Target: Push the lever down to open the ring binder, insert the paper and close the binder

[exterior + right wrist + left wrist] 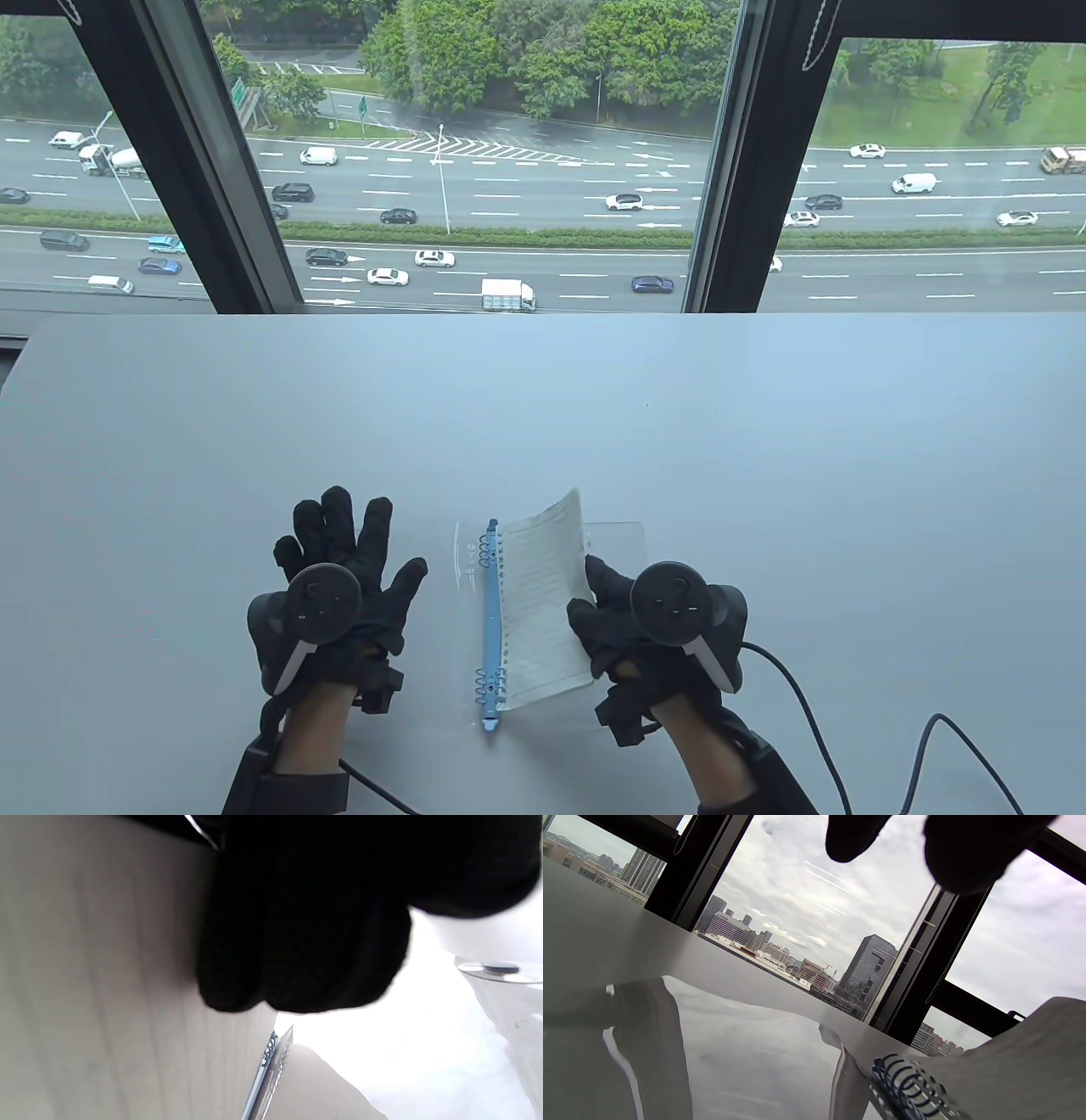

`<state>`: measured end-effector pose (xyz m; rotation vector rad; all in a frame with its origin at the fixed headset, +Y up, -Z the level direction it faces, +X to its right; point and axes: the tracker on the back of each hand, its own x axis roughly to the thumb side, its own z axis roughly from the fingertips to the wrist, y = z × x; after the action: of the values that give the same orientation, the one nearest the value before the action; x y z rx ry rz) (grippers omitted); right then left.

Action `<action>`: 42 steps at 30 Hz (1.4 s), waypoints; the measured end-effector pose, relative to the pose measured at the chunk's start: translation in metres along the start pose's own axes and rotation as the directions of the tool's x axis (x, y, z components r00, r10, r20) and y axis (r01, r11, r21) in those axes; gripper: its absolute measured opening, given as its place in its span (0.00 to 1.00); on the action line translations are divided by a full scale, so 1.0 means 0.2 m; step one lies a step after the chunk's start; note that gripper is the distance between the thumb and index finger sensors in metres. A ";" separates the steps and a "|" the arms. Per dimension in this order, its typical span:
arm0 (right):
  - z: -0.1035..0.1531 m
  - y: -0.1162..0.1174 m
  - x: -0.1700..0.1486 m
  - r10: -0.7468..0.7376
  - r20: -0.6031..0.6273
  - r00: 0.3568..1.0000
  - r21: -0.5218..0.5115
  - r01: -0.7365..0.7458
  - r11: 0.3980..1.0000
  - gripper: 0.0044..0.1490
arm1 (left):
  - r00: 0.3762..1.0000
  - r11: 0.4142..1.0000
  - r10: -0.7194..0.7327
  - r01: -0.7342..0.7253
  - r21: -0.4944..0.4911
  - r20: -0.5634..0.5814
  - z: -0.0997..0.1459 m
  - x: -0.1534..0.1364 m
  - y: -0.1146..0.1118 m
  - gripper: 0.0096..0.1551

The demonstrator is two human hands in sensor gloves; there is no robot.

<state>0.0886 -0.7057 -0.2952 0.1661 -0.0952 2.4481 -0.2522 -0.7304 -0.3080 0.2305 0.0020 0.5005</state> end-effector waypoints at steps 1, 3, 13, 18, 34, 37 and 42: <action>0.00 0.00 0.00 0.008 -0.007 1.000 0.006 -0.008 1.000 0.35 | 1.000 1.000 0.000 0.000 -0.001 0.000 0.00 0.00 0.00 0.49; 0.00 0.00 0.00 -0.003 -0.006 1.000 0.002 0.003 1.000 0.35 | 1.000 1.000 0.000 0.000 -0.003 -0.001 0.00 0.00 0.00 0.49; 0.00 -0.01 0.00 0.014 -0.043 0.999 0.016 -0.014 1.000 0.34 | 1.000 1.000 0.000 0.000 -0.013 -0.005 0.00 0.00 0.00 0.49; -0.02 0.00 -0.04 -0.021 -0.093 0.995 0.050 0.026 0.998 0.34 | 1.000 1.000 0.000 0.000 -0.015 -0.006 0.00 0.00 0.00 0.49; -0.01 0.00 -0.01 -0.089 -0.076 0.993 0.018 0.090 0.996 0.31 | 1.000 1.000 -0.003 0.002 -0.026 -0.008 0.00 0.01 0.00 0.49; -0.02 0.00 -0.01 -0.084 -0.078 0.993 0.021 0.086 0.996 0.31 | 1.000 1.000 -0.003 0.003 -0.030 -0.009 0.00 0.01 0.00 0.49; -0.03 0.02 -0.02 0.000 -0.114 0.993 0.098 0.011 0.995 0.33 | 1.000 0.999 -0.002 0.002 -0.033 -0.010 0.00 0.01 0.00 0.49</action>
<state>0.0893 -0.7106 -0.3015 0.0694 0.0765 2.4522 -0.2507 -0.7298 -0.3071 0.1953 0.0040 0.4992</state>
